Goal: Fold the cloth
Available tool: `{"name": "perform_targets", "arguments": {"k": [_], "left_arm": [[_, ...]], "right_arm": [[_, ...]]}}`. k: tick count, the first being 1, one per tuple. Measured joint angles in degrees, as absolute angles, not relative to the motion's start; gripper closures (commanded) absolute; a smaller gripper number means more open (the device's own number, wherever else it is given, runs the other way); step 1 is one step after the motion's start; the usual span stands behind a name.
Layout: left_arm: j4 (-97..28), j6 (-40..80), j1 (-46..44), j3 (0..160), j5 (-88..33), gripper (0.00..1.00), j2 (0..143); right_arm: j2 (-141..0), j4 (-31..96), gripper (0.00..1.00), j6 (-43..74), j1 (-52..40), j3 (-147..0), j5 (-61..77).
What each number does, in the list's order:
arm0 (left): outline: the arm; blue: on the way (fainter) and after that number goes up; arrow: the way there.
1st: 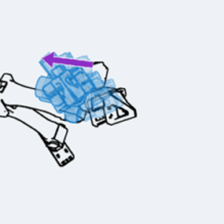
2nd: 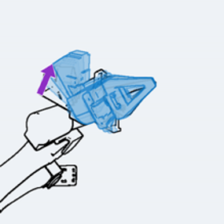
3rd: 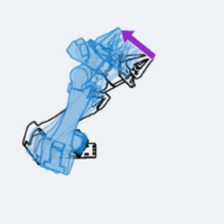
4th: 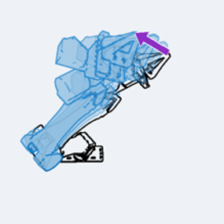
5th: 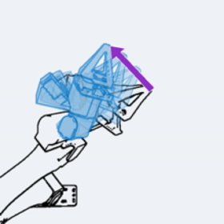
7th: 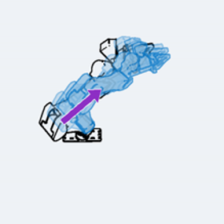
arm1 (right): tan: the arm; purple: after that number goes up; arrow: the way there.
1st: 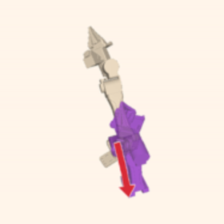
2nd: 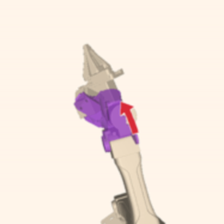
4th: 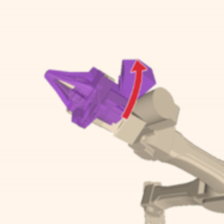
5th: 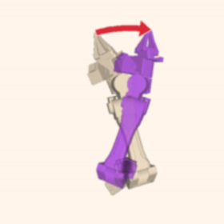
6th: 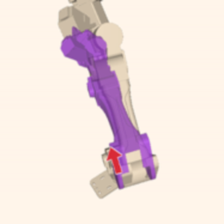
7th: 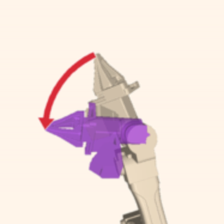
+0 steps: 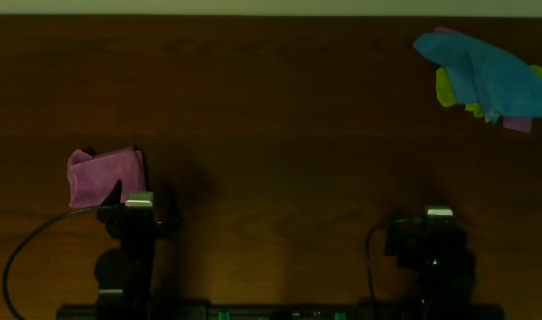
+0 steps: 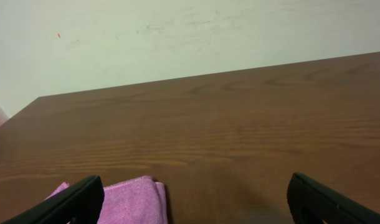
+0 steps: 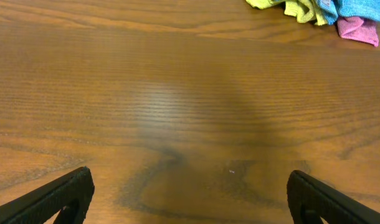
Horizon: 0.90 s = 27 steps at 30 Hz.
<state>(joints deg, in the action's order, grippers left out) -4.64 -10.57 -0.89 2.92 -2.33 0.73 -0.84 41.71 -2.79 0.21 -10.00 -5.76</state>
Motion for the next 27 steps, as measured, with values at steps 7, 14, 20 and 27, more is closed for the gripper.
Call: {"name": "perform_targets", "arguments": {"k": [7,14,20,27], "left_arm": [[-4.6,-10.6,-0.9,2.9,-2.3,0.05,0.7],[-4.6,-10.6,-0.9,2.9,-2.3,0.05,0.7],[-4.6,-10.6,-0.9,2.9,-2.3,0.05,0.7],[-4.6,-10.6,-0.9,2.9,-2.3,0.05,0.7]], "right_arm": [[-0.8,41.7,0.01,-2.8,0.2,-10.0,-5.8],[-0.8,41.7,0.01,-2.8,0.2,-10.0,-5.8],[-0.8,41.7,0.01,-2.8,0.2,-10.0,-5.8],[-0.8,40.9,0.01,-2.8,0.2,-10.0,-5.8]]}}
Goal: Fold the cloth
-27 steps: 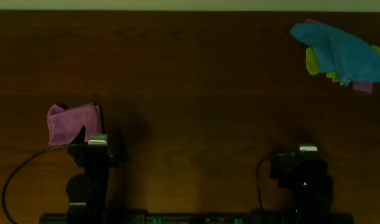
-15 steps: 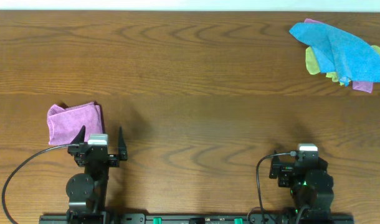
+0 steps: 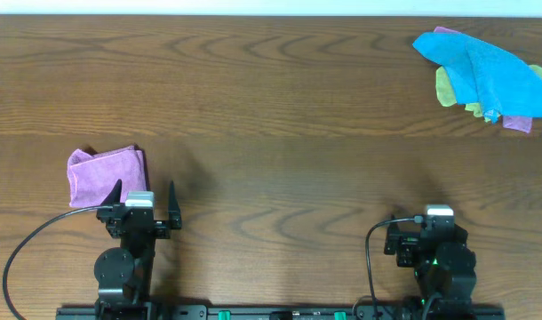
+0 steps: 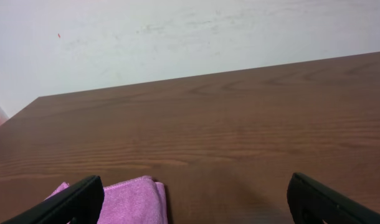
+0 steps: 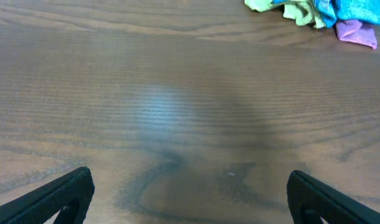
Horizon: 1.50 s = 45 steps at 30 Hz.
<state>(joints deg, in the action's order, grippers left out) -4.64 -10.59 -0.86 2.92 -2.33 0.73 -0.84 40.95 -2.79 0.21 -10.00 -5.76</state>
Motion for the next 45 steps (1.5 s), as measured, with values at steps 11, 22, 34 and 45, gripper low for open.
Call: {"name": "perform_targets", "arguments": {"k": [11,22,34,45], "left_arm": [[-4.6,-10.6,-0.9,2.9,-2.3,0.05,0.7],[-4.6,-10.6,-0.9,2.9,-2.2,0.05,0.6],[-4.6,-10.6,-0.9,2.9,-2.1,0.05,0.6],[-4.6,-10.6,-0.9,2.9,-2.1,0.05,0.6]], "right_arm": [[-10.9,35.6,0.01,-2.8,0.2,-17.9,-6.1],[-37.1,27.2,0.01,-2.8,4.0,-44.5,-11.8],[-54.0,27.2,0.01,-2.8,10.6,-63.4,-19.8],[-67.4,28.8,0.01,-0.2,19.4,-70.3,-19.8]]}}
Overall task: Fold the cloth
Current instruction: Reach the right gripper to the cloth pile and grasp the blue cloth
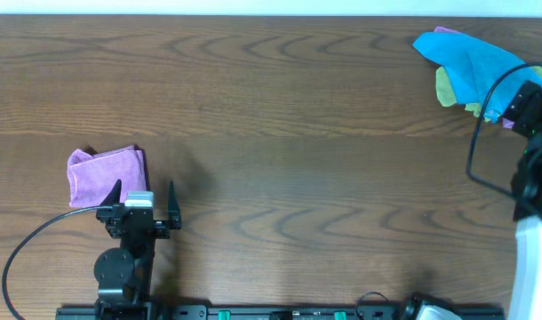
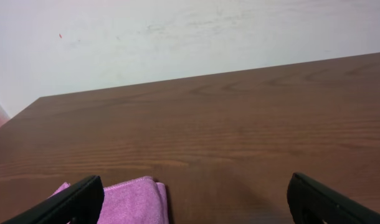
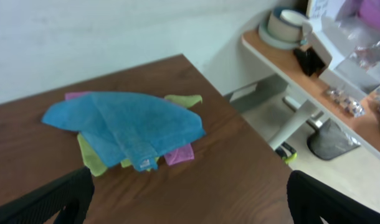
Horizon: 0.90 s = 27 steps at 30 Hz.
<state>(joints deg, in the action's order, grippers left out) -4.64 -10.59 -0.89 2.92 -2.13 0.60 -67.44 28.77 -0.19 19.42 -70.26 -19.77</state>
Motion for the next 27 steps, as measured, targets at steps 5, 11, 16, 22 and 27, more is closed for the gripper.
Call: {"name": "perform_targets", "arguments": {"k": [5,11,16,22,27], "left_arm": [[-4.6,-10.6,-0.9,2.9,-2.1,0.05,0.6],[-4.6,-10.6,-0.9,2.9,-2.1,0.05,0.6],[-4.6,-10.6,-0.9,2.9,-2.1,0.05,0.6],[-4.6,-10.6,-0.9,2.9,-2.1,0.05,0.6],[-4.6,-10.6,-0.9,2.9,-2.1,0.05,0.6]], "right_arm": [[-72.4,29.2,0.01,0.3,20.4,-71.5,-19.2],[-74.2,29.3,0.01,2.2,22.1,-71.5,-18.9],[-76.3,28.8,0.01,3.5,26.3,-71.5,-15.8],[-81.1,26.4,0.01,4.2,29.9,-71.6,-11.4],[-86.5,25.5,0.01,4.6,30.1,-72.7,-9.6]]}}
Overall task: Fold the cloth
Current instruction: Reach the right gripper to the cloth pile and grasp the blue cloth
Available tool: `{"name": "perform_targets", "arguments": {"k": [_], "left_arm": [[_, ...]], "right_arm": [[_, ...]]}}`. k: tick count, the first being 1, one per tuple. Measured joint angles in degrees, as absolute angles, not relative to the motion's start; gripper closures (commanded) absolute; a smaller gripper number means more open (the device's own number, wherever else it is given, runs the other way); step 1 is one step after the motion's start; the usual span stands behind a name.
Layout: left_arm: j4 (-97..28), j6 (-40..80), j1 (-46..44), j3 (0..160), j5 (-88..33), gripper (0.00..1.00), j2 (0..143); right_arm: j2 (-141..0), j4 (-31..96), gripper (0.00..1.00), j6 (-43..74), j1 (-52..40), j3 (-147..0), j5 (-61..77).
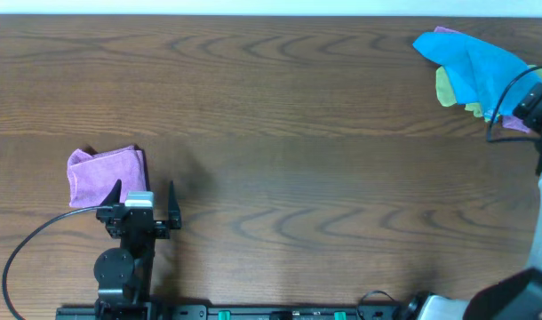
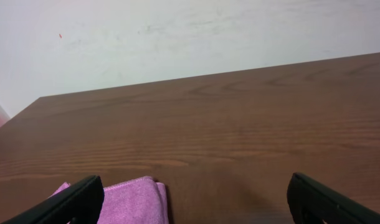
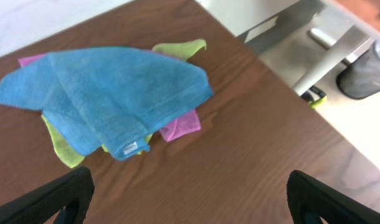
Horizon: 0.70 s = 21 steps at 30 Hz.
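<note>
A heap of cloths lies at the table's far right corner: a blue cloth [image 1: 477, 71] [image 3: 103, 93] on top, with yellow-green [image 3: 59, 146] and pink [image 3: 182, 127] cloths under it. My right gripper [image 3: 190, 199] hangs open above bare wood just beside that heap, its arm [image 1: 539, 111] at the right edge overhead. A folded purple cloth [image 1: 104, 173] [image 2: 131, 202] lies near the left front. Right behind it my left gripper [image 2: 190, 199] [image 1: 145, 191] stands open and empty.
The wooden table [image 1: 271, 133] ends in a far corner by the cloth heap [image 3: 240, 43]; beyond it is floor with a stand's legs [image 3: 327, 56]. A pale wall [image 2: 177, 37] rises behind the table. The arm bases sit at the front edge [image 1: 120, 276].
My right gripper has dropped closer to the cloth heap, which now fills more of its view. The left arm and the purple cloth have not moved.
Both arms rested at the front edge, grippers open, the purple cloth folded by the left one. The room then brightened. Later my right arm had left its base and was high over the far right corner, and now it is lower by the blue cloth.
</note>
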<state>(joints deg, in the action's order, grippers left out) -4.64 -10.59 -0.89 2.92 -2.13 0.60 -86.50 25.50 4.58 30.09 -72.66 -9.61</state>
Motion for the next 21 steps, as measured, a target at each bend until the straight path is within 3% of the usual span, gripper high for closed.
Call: {"name": "perform_targets", "arguments": {"k": [15,21], "left_arm": [[-4.6,-10.6,-0.9,2.9,-2.1,0.05,0.6],[-4.6,-10.6,-0.9,2.9,-2.1,0.05,0.6]], "right_arm": [[-99.5,20.0,0.01,6.2,28.3,-76.2,-7.3],[-100.4,17.3,0.01,12.2,28.2,-76.2,-3.6]]}}
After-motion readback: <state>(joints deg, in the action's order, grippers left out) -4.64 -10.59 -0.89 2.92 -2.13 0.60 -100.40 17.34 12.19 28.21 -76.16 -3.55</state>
